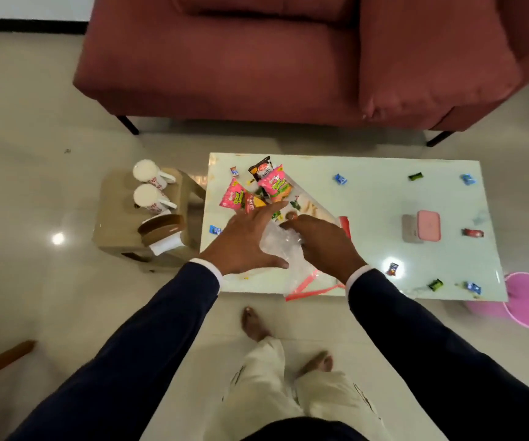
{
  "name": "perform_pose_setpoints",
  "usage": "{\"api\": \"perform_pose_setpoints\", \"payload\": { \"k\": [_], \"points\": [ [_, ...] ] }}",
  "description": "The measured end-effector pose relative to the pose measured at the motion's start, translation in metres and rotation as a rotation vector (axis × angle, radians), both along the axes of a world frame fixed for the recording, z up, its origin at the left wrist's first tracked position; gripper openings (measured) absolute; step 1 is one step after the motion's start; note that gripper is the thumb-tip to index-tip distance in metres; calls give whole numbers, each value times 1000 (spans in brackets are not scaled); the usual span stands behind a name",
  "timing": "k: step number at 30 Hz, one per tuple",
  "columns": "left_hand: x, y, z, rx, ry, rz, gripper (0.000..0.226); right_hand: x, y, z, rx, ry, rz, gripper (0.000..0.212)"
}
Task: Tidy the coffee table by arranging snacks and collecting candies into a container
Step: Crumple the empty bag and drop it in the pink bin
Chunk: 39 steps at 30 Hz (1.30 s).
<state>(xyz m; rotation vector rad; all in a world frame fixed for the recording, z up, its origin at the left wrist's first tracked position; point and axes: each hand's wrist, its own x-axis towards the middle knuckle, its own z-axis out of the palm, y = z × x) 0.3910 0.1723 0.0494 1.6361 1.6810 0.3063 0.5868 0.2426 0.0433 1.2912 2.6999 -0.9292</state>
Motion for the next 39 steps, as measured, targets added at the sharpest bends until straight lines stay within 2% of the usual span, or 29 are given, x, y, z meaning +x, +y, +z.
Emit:
{"api": "perform_pose_setpoints", "payload": {
  "k": [2,4,6,11,13,16,18,20,22,24,27,30,32,34,37,39],
  "points": [
    [24,-1,-2,-157,-189,17,117,12,1,25,-79,172,-131,55],
    [56,-1,-3,-81,-363,-10,118,34,2,45,-258,376,-288,55],
    [90,0,-1,53,-472,-5,106,61,-4,60,-453,592,-402,51],
    [177,-8,17,8,-653,65,92,146,-44,69,-898,1069,-694,58],
    [225,-9,25,3,-673,70,85,198,-59,70,-943,1168,-731,59],
    [294,-12,29,-3,-646,101,77,279,-79,75,-867,1219,-724,56],
    [341,-15,29,3,-525,144,76,342,-95,80,-763,1167,-736,52],
    [387,-16,29,24,-373,192,73,405,-114,85,-490,902,-807,55],
    [427,-17,28,-7,-346,260,64,450,-130,90,-212,667,-808,56],
    [473,-15,31,-35,-298,233,55,484,-142,92,-24,564,-672,63],
    [542,-11,43,-104,-295,81,48,511,-147,84,168,296,-456,89],
    [598,-8,57,-238,-517,-92,41,544,-142,73,194,196,-494,103],
    [616,-3,61,-423,-726,-147,46,570,-137,65,167,192,-571,108],
    [631,6,56,-589,-837,-204,50,598,-131,58,131,209,-666,113],
    [659,22,39,-666,-867,-279,53,635,-121,49,23,264,-813,110],
    [683,34,28,-630,-738,-369,53,658,-114,38,-25,225,-886,96]
  ]
}}
